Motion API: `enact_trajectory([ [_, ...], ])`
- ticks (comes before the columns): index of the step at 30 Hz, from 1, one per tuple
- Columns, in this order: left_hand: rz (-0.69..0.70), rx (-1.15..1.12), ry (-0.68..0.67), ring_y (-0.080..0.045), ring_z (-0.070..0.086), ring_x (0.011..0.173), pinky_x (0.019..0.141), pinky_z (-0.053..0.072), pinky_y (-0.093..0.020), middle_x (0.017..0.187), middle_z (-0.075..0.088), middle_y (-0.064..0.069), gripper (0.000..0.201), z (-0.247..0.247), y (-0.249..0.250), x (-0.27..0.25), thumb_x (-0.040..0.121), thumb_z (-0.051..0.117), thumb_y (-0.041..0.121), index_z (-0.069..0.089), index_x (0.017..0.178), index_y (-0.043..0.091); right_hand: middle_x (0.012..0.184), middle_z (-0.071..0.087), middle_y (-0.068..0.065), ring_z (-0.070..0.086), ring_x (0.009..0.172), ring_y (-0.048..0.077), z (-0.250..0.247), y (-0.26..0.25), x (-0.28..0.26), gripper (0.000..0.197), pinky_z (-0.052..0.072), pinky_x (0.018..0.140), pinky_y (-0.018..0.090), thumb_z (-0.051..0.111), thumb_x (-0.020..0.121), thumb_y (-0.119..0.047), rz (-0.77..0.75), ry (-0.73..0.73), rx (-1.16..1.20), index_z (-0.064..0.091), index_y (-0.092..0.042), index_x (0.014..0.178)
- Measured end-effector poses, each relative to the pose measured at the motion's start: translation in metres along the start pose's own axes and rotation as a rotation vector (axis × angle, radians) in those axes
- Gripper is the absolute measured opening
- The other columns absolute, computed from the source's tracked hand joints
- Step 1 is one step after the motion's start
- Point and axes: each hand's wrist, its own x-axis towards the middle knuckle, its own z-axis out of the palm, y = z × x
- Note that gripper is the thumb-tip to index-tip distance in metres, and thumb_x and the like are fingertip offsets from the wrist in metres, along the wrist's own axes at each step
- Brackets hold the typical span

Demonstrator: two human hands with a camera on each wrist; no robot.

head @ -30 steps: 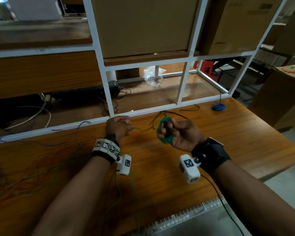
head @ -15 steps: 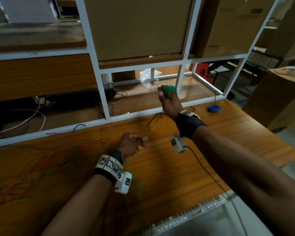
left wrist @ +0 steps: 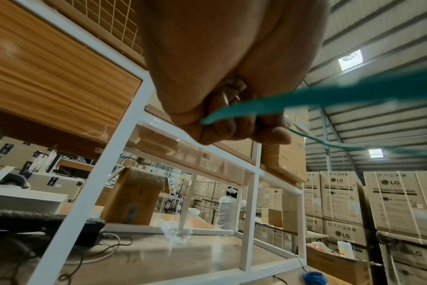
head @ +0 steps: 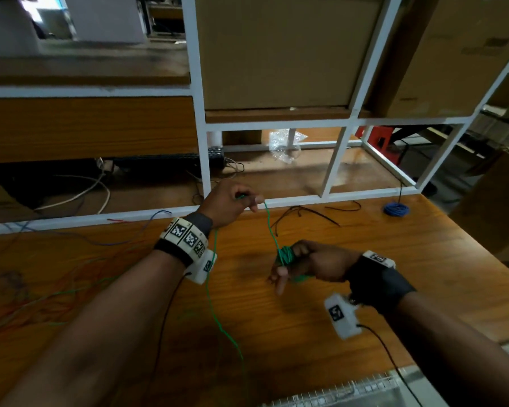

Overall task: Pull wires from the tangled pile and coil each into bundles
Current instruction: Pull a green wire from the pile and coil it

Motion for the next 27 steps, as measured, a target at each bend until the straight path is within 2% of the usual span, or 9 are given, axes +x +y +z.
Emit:
enact_trajectory([
  [5, -0.074, -0.251, 0.012, 0.002, 0.058, 0.059, 0.055, 0.044, -0.014, 0.074, 0.068, -0.006, 0.012, 0.023, 0.019, 0.012, 0.091, 0.07, 0.007, 0.073, 0.095, -0.004, 0.118, 0.072, 0.023, 0.052, 0.136, 0.035, 0.02, -0.034, -0.007, 0.043, 0.035, 0.118, 0.043, 0.065, 0.097, -0.024, -0.436, -0.157, 0.723, 0.061, 0.009, 0.125],
  [8, -0.188, -0.39, -0.019, -0.007, 0.058, 0.06, 0.054, 0.045, -0.021, 0.076, 0.062, -0.006, 0.012, 0.052, 0.024, 0.004, 0.086, 0.064, -0.006, 0.067, 0.098, -0.009, 0.134, 0.064, 0.027, 0.058, 0.13, 0.034, 0.014, -0.068, -0.007, 0.059, 0.036, 0.119, 0.042, 0.061, 0.098, -0.034, -0.663, 0.029, 0.97, 0.054, 0.01, 0.136],
  [11, -0.223, -0.461, -0.084, -0.003, 0.052, 0.047, 0.046, 0.037, -0.018, 0.066, 0.066, -0.002, 0.016, 0.077, 0.03, -0.017, 0.098, 0.055, -0.001, 0.069, 0.103, -0.009, 0.14, 0.061, 0.025, 0.06, 0.129, 0.028, -0.007, -0.08, -0.004, 0.062, 0.028, 0.125, 0.039, 0.05, 0.102, -0.04, -0.744, 0.411, 1.085, 0.048, 0.007, 0.144],
  [14, -0.281, -0.392, -0.056, -0.004, 0.056, 0.053, 0.054, 0.041, -0.022, 0.061, 0.065, 0.009, 0.015, 0.084, 0.016, -0.041, 0.093, 0.07, 0.025, 0.074, 0.082, 0.017, 0.141, 0.062, 0.02, 0.051, 0.139, 0.025, -0.033, -0.065, -0.005, 0.047, 0.025, 0.126, 0.04, 0.048, 0.103, -0.04, -0.712, 0.807, 0.903, 0.067, -0.003, 0.125],
  [16, -0.299, -0.233, 0.055, 0.001, 0.065, 0.066, 0.064, 0.052, -0.024, 0.068, 0.071, 0.016, 0.015, 0.077, 0.002, -0.056, 0.086, 0.077, 0.035, 0.074, 0.073, 0.027, 0.138, 0.064, 0.018, 0.052, 0.138, 0.029, -0.047, -0.045, -0.004, 0.049, 0.034, 0.118, 0.044, 0.056, 0.098, -0.047, -0.573, 0.972, 0.696, 0.067, -0.008, 0.126],
  [19, -0.238, -0.15, 0.054, -0.003, 0.069, 0.082, 0.077, 0.057, -0.029, 0.082, 0.075, 0.014, 0.005, 0.061, 0.002, -0.066, 0.083, 0.079, 0.036, 0.078, 0.08, 0.033, 0.102, 0.074, 0.008, 0.071, 0.097, 0.024, -0.04, -0.013, 0.004, 0.059, 0.057, 0.084, 0.038, 0.058, 0.091, -0.07, -0.097, 1.136, -0.04, 0.069, -0.014, 0.106],
  [22, -0.137, 0.127, 0.033, 0.001, 0.064, 0.086, 0.078, 0.053, -0.024, 0.09, 0.074, 0.017, 0.012, 0.041, 0.015, -0.061, 0.086, 0.074, 0.037, 0.08, 0.091, 0.028, 0.058, 0.054, -0.001, 0.051, 0.048, 0.015, -0.012, 0.01, 0.01, 0.079, 0.047, 0.054, 0.031, 0.031, 0.09, -0.086, 0.081, 0.968, -0.566, 0.057, -0.015, 0.067],
  [25, -0.007, 0.308, 0.028, -0.003, 0.065, 0.083, 0.079, 0.057, -0.029, 0.092, 0.076, 0.011, 0.014, 0.017, 0.027, -0.051, 0.085, 0.074, 0.038, 0.08, 0.093, 0.027, 0.061, 0.056, 0.003, 0.052, 0.052, 0.017, 0.012, 0.007, 0.012, 0.084, 0.046, 0.057, 0.032, 0.028, 0.088, -0.089, 0.202, 0.712, -0.704, 0.057, -0.012, 0.068],
  [27, 0.066, 0.332, -0.003, -0.005, 0.065, 0.079, 0.076, 0.058, -0.034, 0.089, 0.076, 0.01, 0.013, 0.004, 0.032, -0.042, 0.085, 0.075, 0.039, 0.079, 0.093, 0.029, 0.079, 0.068, 0.005, 0.064, 0.071, 0.019, 0.021, 0.0, 0.011, 0.087, 0.056, 0.075, 0.039, 0.034, 0.082, -0.094, 0.247, 0.482, -0.7, 0.069, -0.015, 0.078],
])
